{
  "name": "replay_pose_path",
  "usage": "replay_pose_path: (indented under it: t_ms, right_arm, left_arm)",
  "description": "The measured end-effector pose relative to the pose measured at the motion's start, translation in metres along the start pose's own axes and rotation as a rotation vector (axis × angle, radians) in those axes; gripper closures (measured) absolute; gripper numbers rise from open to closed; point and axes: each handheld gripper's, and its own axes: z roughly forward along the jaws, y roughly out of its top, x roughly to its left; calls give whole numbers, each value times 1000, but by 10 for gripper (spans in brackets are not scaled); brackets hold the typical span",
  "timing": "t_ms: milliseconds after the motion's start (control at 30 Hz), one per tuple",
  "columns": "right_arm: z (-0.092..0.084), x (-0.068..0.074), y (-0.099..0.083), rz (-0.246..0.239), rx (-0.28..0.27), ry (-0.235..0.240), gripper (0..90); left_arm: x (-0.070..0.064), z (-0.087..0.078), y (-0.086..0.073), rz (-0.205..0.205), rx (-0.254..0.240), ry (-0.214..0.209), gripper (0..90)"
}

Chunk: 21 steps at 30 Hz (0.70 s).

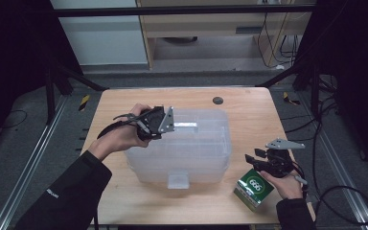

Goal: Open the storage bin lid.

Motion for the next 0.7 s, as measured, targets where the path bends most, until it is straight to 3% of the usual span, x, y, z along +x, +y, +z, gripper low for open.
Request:
replay_pose_path:
  t_ms: [367,400,467,700]
  right_arm:
    - [-4,19,5,-26,-8,53,611]
    - [-5,20,5,-31,-8,60,619]
    - [-5,22,6,-30,0,66,640]
    - [-2,25,4,-16,35,89,722]
  left_arm:
    - [-5,-1,3,12,8,38,731]
    - [-8,-2,2,-10,4,84,732]
    - [-8,-3,2,-2,11,96,732]
    - [-8,-3,4,-12,19,99,733]
